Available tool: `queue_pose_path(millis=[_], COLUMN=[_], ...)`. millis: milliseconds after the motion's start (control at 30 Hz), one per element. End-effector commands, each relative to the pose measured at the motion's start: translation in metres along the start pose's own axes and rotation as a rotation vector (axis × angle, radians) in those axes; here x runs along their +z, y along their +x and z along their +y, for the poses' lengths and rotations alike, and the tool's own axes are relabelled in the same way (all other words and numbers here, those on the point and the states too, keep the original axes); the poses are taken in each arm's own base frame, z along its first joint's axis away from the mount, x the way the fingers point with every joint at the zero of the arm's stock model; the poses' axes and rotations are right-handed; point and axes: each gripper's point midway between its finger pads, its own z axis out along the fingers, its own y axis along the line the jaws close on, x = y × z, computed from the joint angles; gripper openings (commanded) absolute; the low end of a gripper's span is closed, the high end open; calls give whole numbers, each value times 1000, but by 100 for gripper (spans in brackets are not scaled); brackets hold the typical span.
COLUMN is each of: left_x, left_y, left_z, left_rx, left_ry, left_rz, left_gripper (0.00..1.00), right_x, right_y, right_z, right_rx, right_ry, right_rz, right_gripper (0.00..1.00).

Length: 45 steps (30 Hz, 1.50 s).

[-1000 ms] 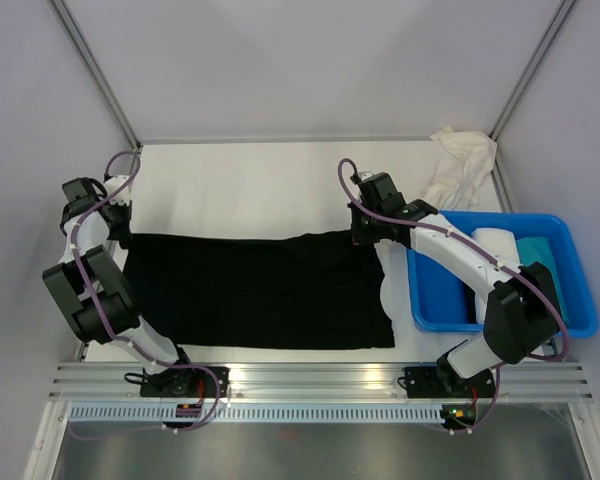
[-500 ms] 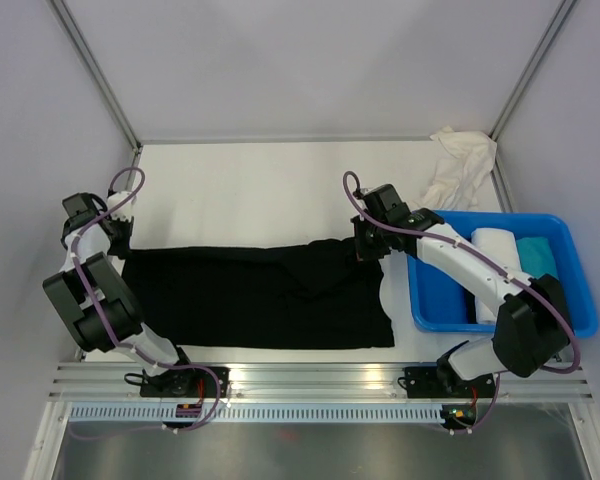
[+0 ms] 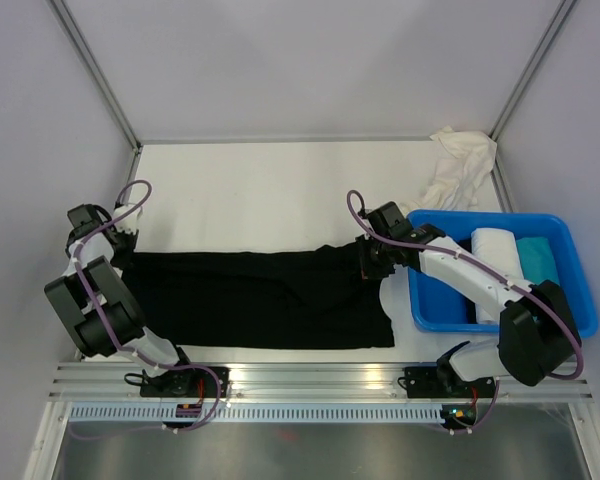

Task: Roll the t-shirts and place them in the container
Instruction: Fold the tshirt

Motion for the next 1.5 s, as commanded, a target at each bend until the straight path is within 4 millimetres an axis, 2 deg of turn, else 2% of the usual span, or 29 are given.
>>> queue_pose_path(millis=[0, 100, 267, 500, 633, 667, 700, 733, 767, 833, 867, 933, 1000, 1033, 1133, 1167, 1200, 1267, 1300, 1367, 1400, 1467], left_x=[5, 9, 17, 6, 13, 14, 15, 12, 10, 5, -4, -12, -26, -29, -41, -44, -49, -56, -58, -66, -74, -85], left_y=[3, 11, 25, 22, 29, 29, 30, 28, 23, 16, 4, -7, -24, -29, -43, -44, -51, -56, -54, -55, -55, -56], left_z=[19, 19, 16, 21, 19, 19, 18, 17, 15, 11, 10, 7, -2, -9, -56, -75, -102, -137, -171, -202, -238, -271], left_rx=[55, 73, 91, 101, 99, 99, 98, 100, 106, 112, 117, 121, 148, 164, 259, 279, 338, 390, 459, 523, 616, 676], left_ry=[-67, -73, -67, -106, -92, -89, -85, -87, -76, -67, -71, -72, -63, -48, 55, 108, 162, 244, 322, 375, 447, 516], left_rz=[11, 30, 79, 71, 97, 98, 98, 87, 60, 22, -31, -75, -141, -157, -220, -235, -261, -289, -286, -295, -308, -317], left_gripper=[2, 2, 2, 2, 3, 9, 30, 40, 53, 57, 59, 61, 62, 62, 61, 61, 60, 59, 59, 58, 58, 56], right_x=[1, 12, 17, 18, 23, 24, 24, 24, 25, 26, 27, 29, 31, 33, 36, 39, 41, 43, 45, 46, 46, 46], right_y=[3, 12, 15, 17, 23, 23, 22, 21, 21, 20, 20, 19, 19, 20, 21, 23, 21, 22, 20, 19, 18, 18], right_z=[1, -4, -5, -5, -6, -6, -5, -4, -2, 2, 2, 1, -1, -2, -5, -6, -4, -3, -3, -2, -2, -3], right_rx=[9, 23, 21, 33, 39, 42, 48, 47, 48, 45, 46, 46, 45, 47, 50, 55, 55, 60, 60, 59, 59, 62], right_ry=[-11, -12, -13, -18, -18, -20, -23, -29, -38, -53, -53, -46, -40, -34, -26, -27, -37, -42, -45, -49, -53, -56], right_rz=[-13, 15, 23, 29, 44, 45, 45, 43, 44, 41, 44, 46, 49, 50, 47, 53, 50, 59, 52, 51, 46, 43], right_gripper=[0, 0, 0, 0, 0, 0, 0, 0, 0, 0, 0, 0, 0, 0, 0, 0, 0, 0, 0, 0, 0, 0])
